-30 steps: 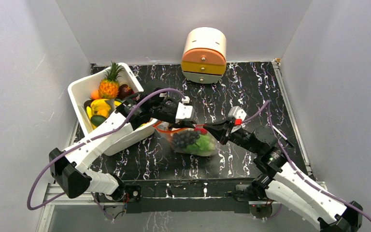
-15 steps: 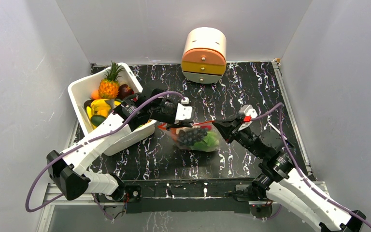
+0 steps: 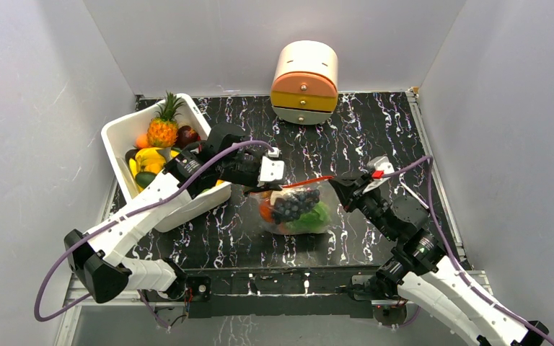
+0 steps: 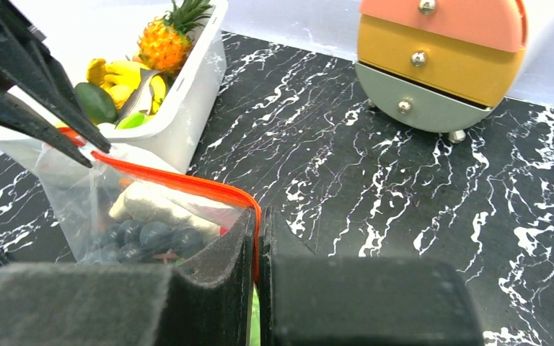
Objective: Place the food in the zip-top bag and seal the zipper
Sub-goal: Zip the zipper food storage bag.
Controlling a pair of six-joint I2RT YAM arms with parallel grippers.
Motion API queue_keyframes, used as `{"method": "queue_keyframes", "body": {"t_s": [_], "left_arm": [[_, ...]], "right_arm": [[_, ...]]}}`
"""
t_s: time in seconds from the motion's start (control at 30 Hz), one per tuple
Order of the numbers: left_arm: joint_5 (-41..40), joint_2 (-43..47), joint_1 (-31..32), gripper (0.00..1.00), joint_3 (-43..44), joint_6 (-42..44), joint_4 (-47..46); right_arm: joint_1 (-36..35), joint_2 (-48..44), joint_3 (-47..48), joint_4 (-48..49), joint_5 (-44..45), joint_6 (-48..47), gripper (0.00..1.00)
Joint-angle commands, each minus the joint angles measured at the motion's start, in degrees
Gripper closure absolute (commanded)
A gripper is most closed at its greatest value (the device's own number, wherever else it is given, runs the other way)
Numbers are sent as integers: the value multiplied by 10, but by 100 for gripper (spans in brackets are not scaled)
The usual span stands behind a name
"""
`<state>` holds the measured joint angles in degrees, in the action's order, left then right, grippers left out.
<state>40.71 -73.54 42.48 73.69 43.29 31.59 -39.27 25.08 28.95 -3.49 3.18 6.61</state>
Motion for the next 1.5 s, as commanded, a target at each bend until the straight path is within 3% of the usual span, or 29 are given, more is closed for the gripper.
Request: {"method": "queue_keyframes", "body": {"t_s": [0.0,0.67,1.23,1.47], "left_arm": [[-12,37,-8,100,-7,4,39],[-61,48,-10,100,6,9,99],[-67,92,-10,100,-29,-11,93],[-51,106,-10,100,-43,-47,45]], "right_arm": [[7,-14,41,17,89,2,100],[8,-39,69,-64,192,24,100],[7,-89,102,-152,250,43,100],[7,-104,112,-174,225,62,100]]}}
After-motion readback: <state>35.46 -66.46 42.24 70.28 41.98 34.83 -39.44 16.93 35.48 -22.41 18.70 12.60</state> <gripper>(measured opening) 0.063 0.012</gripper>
